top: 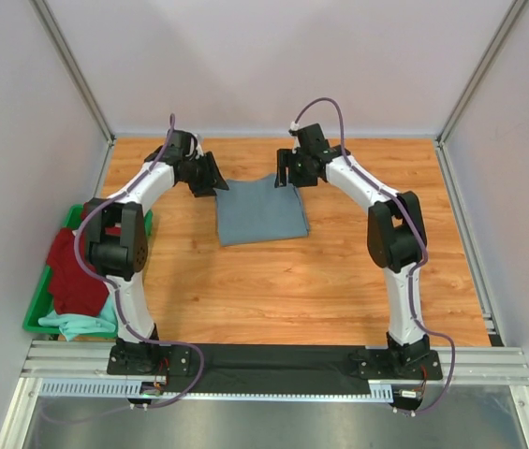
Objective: Fold and stack the t-shirts
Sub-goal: Fold the tshirt
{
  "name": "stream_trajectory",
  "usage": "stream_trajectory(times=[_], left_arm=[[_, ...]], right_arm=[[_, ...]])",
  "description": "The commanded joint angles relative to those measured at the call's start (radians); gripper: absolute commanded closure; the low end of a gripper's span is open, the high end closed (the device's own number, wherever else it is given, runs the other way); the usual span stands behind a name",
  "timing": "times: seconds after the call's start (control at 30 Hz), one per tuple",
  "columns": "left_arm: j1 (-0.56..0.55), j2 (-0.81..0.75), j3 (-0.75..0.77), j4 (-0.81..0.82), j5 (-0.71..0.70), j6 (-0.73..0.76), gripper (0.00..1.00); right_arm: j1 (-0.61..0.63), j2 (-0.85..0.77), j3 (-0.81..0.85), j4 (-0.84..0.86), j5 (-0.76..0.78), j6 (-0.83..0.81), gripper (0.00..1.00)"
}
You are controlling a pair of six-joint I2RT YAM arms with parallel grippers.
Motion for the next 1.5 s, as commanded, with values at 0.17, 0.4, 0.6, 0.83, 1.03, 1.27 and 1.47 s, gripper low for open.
stream_trajectory(times=[0.17, 0.4, 0.6, 0.83, 1.03, 1.27, 1.47], left_arm=[[0.020, 0.130, 0.121, 0.057, -0.040, 0.117, 0.48], [0.043, 0.199, 0.160, 0.071, -0.051, 0.086, 0.49], [0.050, 0.237, 0.180, 0.094, -0.026, 0.072, 0.50], [0.060, 0.267, 0.203, 0.105, 0.000, 0.043, 0.55], [0.067, 0.302, 0.255, 0.080, 0.017, 0.031, 0.84], [0.086, 0.258, 0.255, 0.051, -0.017, 0.028, 1.00], [0.098, 0.244, 0.317, -0.010, -0.072, 0.045, 1.00]], right_arm=[[-0.066, 0.107, 0.026, 0.141, -0.099, -0.104, 0.39], [-0.094, 0.185, 0.079, 0.173, -0.106, -0.109, 0.42], [-0.098, 0.215, 0.107, 0.210, -0.116, -0.106, 0.43], [-0.105, 0.264, 0.191, 0.190, -0.115, -0.092, 0.48], [-0.111, 0.276, 0.227, 0.178, -0.100, -0.101, 0.66], [-0.118, 0.227, 0.265, 0.129, -0.054, -0.132, 0.91], [-0.120, 0.161, 0.221, 0.152, -0.024, -0.158, 0.97]])
